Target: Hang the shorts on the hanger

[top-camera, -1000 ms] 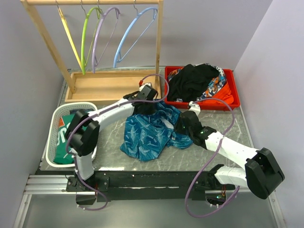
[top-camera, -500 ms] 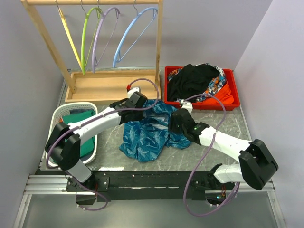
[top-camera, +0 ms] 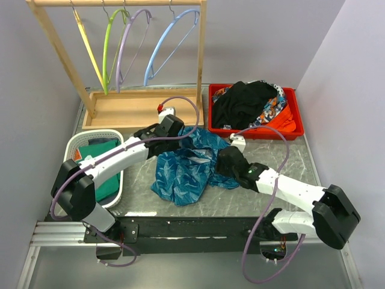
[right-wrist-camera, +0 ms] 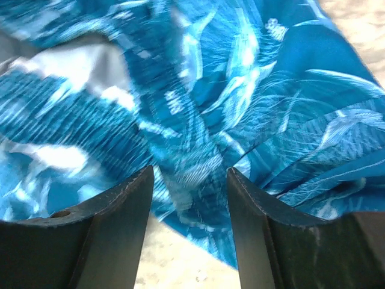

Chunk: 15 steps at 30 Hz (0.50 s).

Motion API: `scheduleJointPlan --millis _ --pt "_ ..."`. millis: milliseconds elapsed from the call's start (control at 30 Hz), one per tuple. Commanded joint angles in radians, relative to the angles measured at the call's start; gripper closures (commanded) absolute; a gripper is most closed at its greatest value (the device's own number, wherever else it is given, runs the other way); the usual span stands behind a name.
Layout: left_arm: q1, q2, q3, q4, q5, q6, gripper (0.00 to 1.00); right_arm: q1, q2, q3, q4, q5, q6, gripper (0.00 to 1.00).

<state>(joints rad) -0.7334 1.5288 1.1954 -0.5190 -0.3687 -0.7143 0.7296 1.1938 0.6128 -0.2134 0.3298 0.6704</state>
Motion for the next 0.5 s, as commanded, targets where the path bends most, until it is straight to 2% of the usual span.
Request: scheduleJointPlan --millis 0,133,233,333,400,467 --pt "0.002 -0.044 0.061 -0.012 -0.036 0.033 0.99 0.071 -0.019 0.013 -0.044 0.104 0.040 0.39" --pt "0.000 -0.055 0.084 -0.027 -0.036 0.039 0.99 0.094 0.018 0.016 -0.108 0.178 0.067 0.37" --pt "0.002 -0.058 0.095 -0.033 -0.036 0.045 0.99 0.123 -0.003 0.013 -0.141 0.233 0.089 0.31" --pt "0.002 -0.067 0.104 -0.045 -0.039 0.050 0.99 0.122 -0.011 -0.001 -0.141 0.253 0.110 0.30" --pt "0.002 -0.079 0.107 -0.047 -0.044 0.055 0.99 0.122 0.010 0.004 -0.126 0.244 0.101 0.30" --pt "0.002 -0.087 0.110 -0.047 -0.044 0.058 0.99 0.120 0.029 0.010 -0.093 0.221 0.094 0.38"
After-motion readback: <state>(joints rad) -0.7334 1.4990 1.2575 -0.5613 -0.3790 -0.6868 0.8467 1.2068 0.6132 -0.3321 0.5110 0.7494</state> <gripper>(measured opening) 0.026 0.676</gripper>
